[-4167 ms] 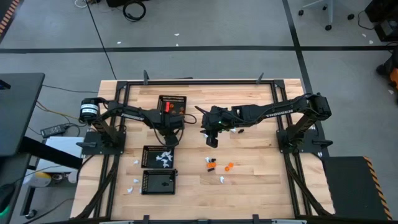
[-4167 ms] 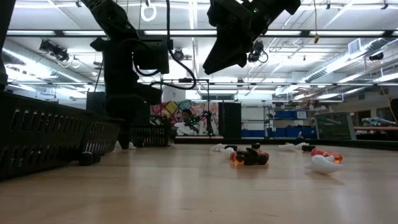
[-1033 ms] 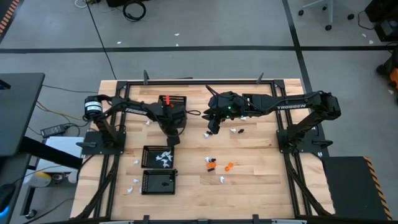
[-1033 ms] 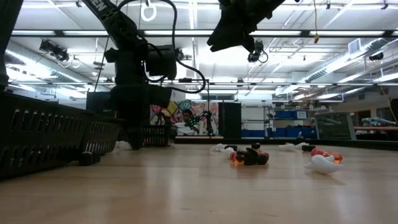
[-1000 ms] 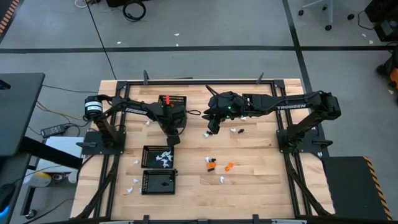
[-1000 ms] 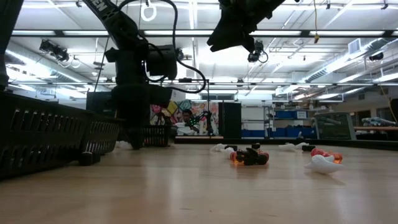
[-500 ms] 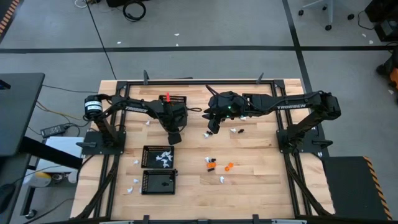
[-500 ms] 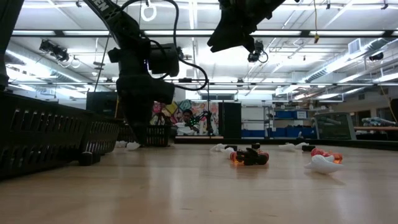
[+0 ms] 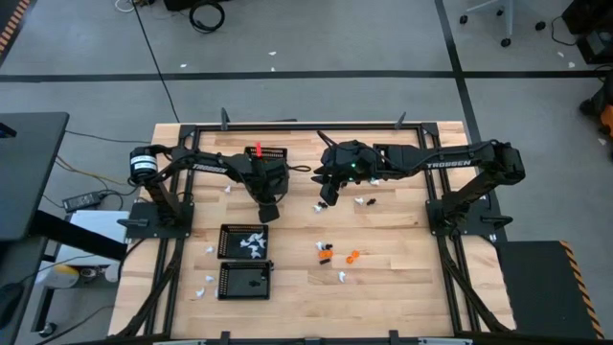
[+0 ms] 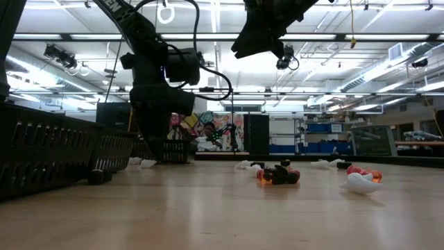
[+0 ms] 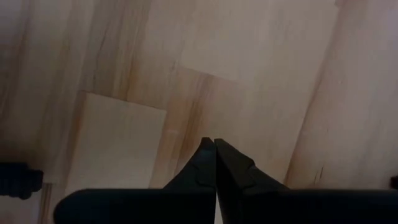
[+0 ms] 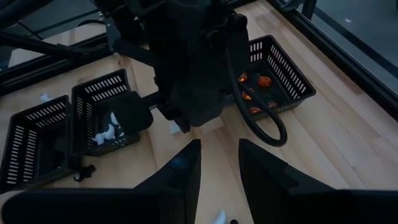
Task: Sort Halloween decoration
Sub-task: Put the white toy into the middle black bin
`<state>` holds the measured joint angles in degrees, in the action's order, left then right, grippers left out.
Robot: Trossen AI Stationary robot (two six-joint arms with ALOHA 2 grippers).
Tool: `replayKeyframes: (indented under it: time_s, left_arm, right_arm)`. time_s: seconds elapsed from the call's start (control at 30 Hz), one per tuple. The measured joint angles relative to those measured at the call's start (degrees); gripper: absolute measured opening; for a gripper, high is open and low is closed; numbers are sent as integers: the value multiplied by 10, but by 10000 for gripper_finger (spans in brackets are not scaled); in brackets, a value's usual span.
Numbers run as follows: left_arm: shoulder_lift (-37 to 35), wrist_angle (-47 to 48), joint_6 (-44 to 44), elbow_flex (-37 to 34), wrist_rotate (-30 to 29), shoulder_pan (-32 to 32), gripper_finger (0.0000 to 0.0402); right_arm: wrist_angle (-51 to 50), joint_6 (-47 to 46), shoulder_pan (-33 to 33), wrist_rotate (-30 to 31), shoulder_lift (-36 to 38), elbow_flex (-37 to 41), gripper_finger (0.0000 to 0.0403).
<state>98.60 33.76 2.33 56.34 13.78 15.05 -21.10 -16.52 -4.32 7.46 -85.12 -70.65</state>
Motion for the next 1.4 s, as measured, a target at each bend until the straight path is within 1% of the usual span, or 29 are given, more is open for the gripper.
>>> replayKeyframes:
  time_s: [0.4,0.5,0.63,0.8,0.87,0.97,1.03,1.13,1.3,1.4]
  left_arm:
    - [-1,7,-2,0,16,0,1]
    - [-6,7,-2,0,28,0,0]
    - [-30,4,-2,0,31,0,0]
    - [-74,18,6,0,50,-2,0]
    - [-88,20,10,1,35,-5,0]
    - [-90,20,25,1,5,-4,5]
    - [-86,18,27,1,-6,-4,18]
    - [-78,20,39,-5,-26,-10,55]
    - [-62,17,56,-9,-15,-9,122]
    - [-45,13,59,-9,-10,-9,150]
  right_arm:
    - [0,2,0,0,0,0,113]
    - [0,2,0,0,0,0,113]
    - [-4,5,0,0,0,0,113]
    - [-12,8,0,0,0,0,113]
    - [-10,9,0,0,0,0,113]
    - [-5,11,-3,0,0,0,113]
    - [-4,11,-5,0,0,0,113]
    - [-4,11,-6,-1,0,0,113]
    - [0,11,-5,-5,0,0,113]
    - [1,12,-6,-5,0,0,113]
